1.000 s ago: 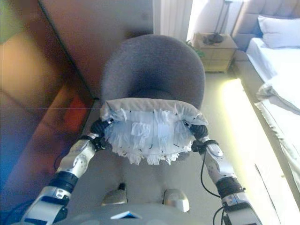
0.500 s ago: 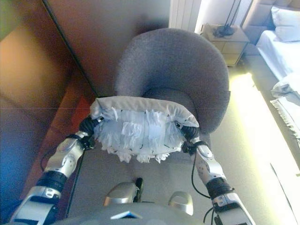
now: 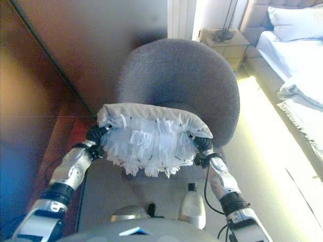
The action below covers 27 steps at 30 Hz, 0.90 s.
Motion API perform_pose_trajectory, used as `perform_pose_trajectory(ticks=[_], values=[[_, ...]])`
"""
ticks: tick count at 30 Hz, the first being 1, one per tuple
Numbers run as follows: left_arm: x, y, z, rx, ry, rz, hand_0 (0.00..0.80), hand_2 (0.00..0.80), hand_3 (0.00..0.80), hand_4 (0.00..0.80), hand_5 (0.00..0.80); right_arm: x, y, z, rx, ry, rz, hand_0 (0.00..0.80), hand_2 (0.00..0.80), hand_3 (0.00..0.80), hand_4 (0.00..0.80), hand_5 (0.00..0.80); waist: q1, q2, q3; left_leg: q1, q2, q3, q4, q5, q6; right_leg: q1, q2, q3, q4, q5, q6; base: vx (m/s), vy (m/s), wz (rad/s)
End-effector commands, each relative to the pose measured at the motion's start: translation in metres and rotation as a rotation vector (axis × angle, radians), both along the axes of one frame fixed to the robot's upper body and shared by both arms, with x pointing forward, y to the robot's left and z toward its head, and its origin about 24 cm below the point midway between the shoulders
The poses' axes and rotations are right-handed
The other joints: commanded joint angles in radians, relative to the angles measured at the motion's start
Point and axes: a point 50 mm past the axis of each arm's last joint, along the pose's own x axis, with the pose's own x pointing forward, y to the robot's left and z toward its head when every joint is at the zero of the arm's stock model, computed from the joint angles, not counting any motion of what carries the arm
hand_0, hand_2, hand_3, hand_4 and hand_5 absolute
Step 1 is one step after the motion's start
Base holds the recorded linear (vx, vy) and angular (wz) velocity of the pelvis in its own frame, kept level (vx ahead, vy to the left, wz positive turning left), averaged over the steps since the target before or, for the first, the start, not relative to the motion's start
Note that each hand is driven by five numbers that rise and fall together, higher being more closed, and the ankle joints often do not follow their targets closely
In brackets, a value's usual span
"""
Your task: Pick up the cushion and take it to the sofa
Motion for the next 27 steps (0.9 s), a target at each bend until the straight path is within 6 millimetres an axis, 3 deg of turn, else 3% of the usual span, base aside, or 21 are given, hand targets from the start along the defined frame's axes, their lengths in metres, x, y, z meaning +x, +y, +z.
perform_pose_trajectory(ticks=[1, 5, 7, 9, 10, 13, 15, 16, 17, 18, 21, 25, 27], values=[[0.027, -0.029, 0.049, -0.059, -0.250, -0.086, 0.800, 0.800, 0.800, 0.800, 0.800, 0.034, 0.028, 0.054, 0.075, -0.276, 0.105, 0.800, 0.800, 0.800, 0.800, 0.800, -0.006, 0.017, -0.063, -0.059, 0.010, -0.004, 0.156, -0.143, -0.005, 0.017, 0.025, -0.011, -0.053, 0.134, 0.010, 0.290, -0.126, 0.19], [0.018, -0.025, 0.043, -0.042, -0.230, -0.061, 0.800, 0.800, 0.800, 0.800, 0.800, 0.029, 0.023, 0.052, 0.063, -0.256, 0.097, 0.800, 0.800, 0.800, 0.800, 0.800, -0.020, 0.022, -0.074, -0.044, 0.073, 0.049, 0.221, -0.130, -0.036, 0.027, 0.036, -0.027, -0.008, 0.078, -0.009, 0.246, -0.102, 0.25], [0.018, -0.024, 0.044, -0.036, -0.231, -0.041, 0.800, 0.800, 0.800, 0.800, 0.800, 0.033, 0.020, 0.056, 0.053, -0.258, 0.099, 0.800, 0.800, 0.800, 0.800, 0.800, -0.021, 0.022, -0.069, -0.082, 0.117, 0.070, 0.341, -0.062, -0.075, 0.058, 0.044, -0.042, -0.004, 0.036, -0.035, 0.216, -0.113, 0.06], [0.017, -0.024, 0.044, -0.044, -0.232, -0.019, 0.800, 0.800, 0.800, 0.800, 0.800, 0.034, 0.017, 0.057, 0.037, -0.264, 0.103, 0.800, 0.800, 0.800, 0.800, 0.800, -0.018, 0.018, -0.061, -0.142, 0.134, 0.080, 0.466, -0.030, -0.093, 0.084, 0.040, -0.055, -0.002, 0.015, -0.056, 0.143, -0.073, 0.01], [0.016, -0.026, 0.042, -0.049, -0.228, -0.009, 0.800, 0.800, 0.800, 0.800, 0.800, 0.035, 0.014, 0.058, 0.023, -0.265, 0.097, 0.800, 0.800, 0.800, 0.800, 0.800, -0.014, 0.019, -0.050, -0.193, 0.163, 0.096, 0.515, 0.006, -0.110, 0.106, 0.037, -0.063, 0.004, -0.002, -0.069, 0.107, -0.012, 0.05], [0.019, -0.035, 0.040, -0.042, -0.228, 0.003, 0.800, 0.800, 0.800, 0.800, 0.800, 0.043, 0.017, 0.067, 0.000, -0.294, 0.092, 0.800, 0.800, 0.800, 0.800, 0.800, -0.006, 0.036, -0.017, -0.211, 0.214, 0.120, 0.372, 0.047, -0.133, 0.140, 0.031, -0.073, 0.013, -0.031, -0.061, 0.056, 0.105, 0.17], [0.028, -0.041, 0.045, -0.035, -0.246, -0.010, 0.800, 0.800, 0.800, 0.800, 0.800, 0.054, 0.019, 0.079, -0.012, -0.331, 0.083, 0.800, 0.800, 0.800, 0.800, 0.800, 0.013, 0.052, 0.011, -0.247, 0.229, 0.087, 0.243, 0.111, -0.149, 0.150, 0.031, -0.074, 0.021, -0.052, -0.052, -0.005, 0.111, 0.16], [0.035, -0.045, 0.047, -0.019, -0.252, -0.019, 0.800, 0.800, 0.800, 0.800, 0.800, 0.061, 0.020, 0.087, -0.018, -0.345, 0.079, 0.800, 0.800, 0.800, 0.800, 0.800, 0.021, 0.055, 0.033, -0.289, 0.251, 0.082, 0.243, 0.140, -0.157, 0.155, 0.023, -0.080, 0.041, -0.071, -0.054, 0.027, 0.072, -0.02], [0.039, -0.047, 0.048, -0.008, -0.255, -0.018, 0.800, 0.800, 0.800, 0.800, 0.800, 0.065, 0.021, 0.091, -0.023, -0.352, 0.083, 0.800, 0.800, 0.800, 0.800, 0.800, 0.022, 0.054, 0.040, -0.302, 0.252, 0.080, 0.257, 0.129, -0.155, 0.151, 0.016, -0.080, 0.056, -0.080, -0.054, 0.041, 0.076, -0.08], [0.045, -0.048, 0.050, -0.001, -0.257, -0.013, 0.800, 0.800, 0.800, 0.800, 0.800, 0.072, 0.022, 0.097, -0.029, -0.358, 0.083, 0.800, 0.800, 0.800, 0.800, 0.800, 0.023, 0.049, 0.048, -0.303, 0.240, 0.081, 0.265, 0.069, -0.140, 0.130, -0.004, -0.076, 0.090, -0.088, -0.045, 0.027, 0.055, -0.02], [0.057, -0.053, 0.061, 0.003, -0.277, -0.008, 0.800, 0.800, 0.800, 0.800, 0.800, 0.083, 0.021, 0.106, -0.016, -0.371, 0.057, 0.800, 0.800, 0.800, 0.800, 0.800, 0.032, 0.045, 0.072, -0.340, 0.234, 0.074, 0.306, 0.014, -0.132, 0.056, -0.048, -0.089, 0.172, -0.087, -0.026, -0.058, 0.024, 0.36], [0.087, -0.069, 0.112, 0.029, -0.419, -0.042, 0.800, 0.800, 0.800, 0.800, 0.800, 0.121, 0.019, 0.156, -0.025, -0.487, -0.018, 0.800, 0.800, 0.800, 0.800, 0.800, 0.057, 0.035, 0.172, -0.507, 0.224, 0.030, 0.405, -0.025, -0.142, -0.082, -0.083, -0.089, 0.234, -0.081, -0.006, -0.374, -0.059, 0.25], [0.093, -0.070, 0.124, 0.032, -0.447, -0.046, 0.800, 0.800, 0.800, 0.800, 0.800, 0.129, 0.012, 0.171, -0.053, -0.512, -0.043, 0.800, 0.800, 0.800, 0.800, 0.800, 0.064, 0.036, 0.195, -0.546, 0.219, 0.016, 0.420, -0.028, -0.144, -0.115, -0.088, -0.087, 0.247, -0.078, -0.004, -0.219, -0.019, 0.14]])
